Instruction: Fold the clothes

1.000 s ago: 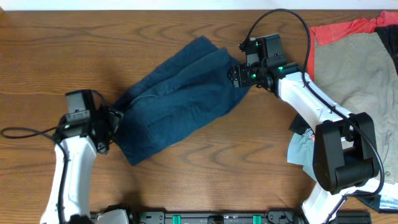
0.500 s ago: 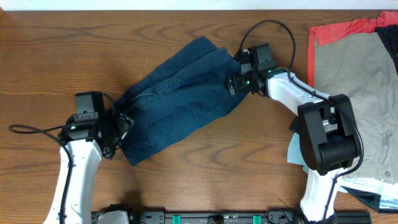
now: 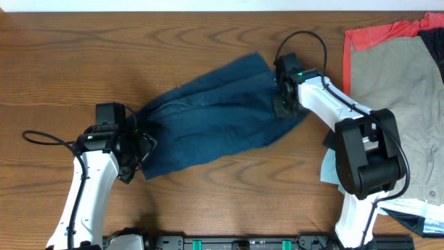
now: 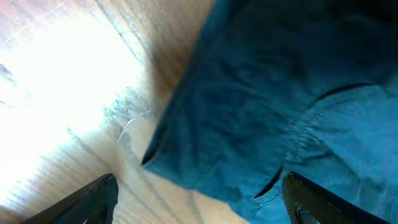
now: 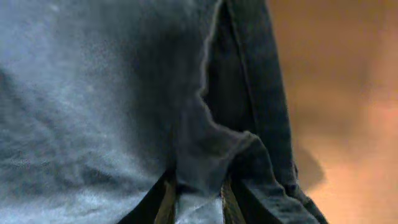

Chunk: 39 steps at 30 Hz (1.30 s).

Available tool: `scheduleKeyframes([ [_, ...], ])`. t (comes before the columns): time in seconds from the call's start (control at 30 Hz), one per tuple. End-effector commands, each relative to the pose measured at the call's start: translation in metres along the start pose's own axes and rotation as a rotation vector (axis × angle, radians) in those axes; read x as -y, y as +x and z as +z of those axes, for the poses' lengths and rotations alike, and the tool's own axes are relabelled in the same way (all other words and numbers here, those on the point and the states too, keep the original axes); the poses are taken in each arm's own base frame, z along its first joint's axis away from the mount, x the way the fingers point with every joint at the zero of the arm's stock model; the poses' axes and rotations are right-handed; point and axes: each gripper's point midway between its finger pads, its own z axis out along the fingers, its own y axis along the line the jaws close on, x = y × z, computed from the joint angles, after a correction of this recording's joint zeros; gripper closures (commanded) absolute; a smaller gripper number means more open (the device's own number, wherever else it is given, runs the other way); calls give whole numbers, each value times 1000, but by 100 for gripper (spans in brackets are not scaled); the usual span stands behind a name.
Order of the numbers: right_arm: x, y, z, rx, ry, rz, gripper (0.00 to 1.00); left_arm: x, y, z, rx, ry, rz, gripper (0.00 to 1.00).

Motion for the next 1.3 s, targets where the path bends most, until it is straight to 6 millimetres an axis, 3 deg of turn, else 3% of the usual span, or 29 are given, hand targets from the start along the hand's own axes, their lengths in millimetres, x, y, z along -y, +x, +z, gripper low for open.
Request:
scheduleKeyframes([
  [0.0,19,35,18,-120,126,43,76,1,0,-1,-1,-2,43,14],
  [0.13,22,27,-10,-58,111,60,69,3,-2,-1,7,5,79,12],
  [0.17,23,22,-21,-25,103,65,61,4,-3,-1,12,10,96,11],
  [0.27,25,3,-58,104,71,88,13,9,-7,0,28,26,119,7],
  [0.3,25,-4,-68,150,60,97,11,10,-9,0,32,29,120,6],
  [0.4,10,-34,-103,319,-56,108,37,15,-14,3,47,43,138,5],
  [0.5,-21,-48,-119,390,-224,-5,43,21,-20,8,62,57,141,5],
  [0.67,-36,-42,-99,314,-300,19,41,30,-29,19,75,70,143,5],
  [0.9,-62,-31,-57,156,-419,130,43,23,-25,33,27,25,136,5],
  [1.0,-66,-40,-42,161,-429,186,32,21,-23,35,15,14,135,5],
  [1.13,-70,-60,-30,214,-447,238,31,20,-22,35,12,10,134,5],
  [1.27,-73,-68,-19,217,-459,300,34,19,-21,35,9,8,134,5],
])
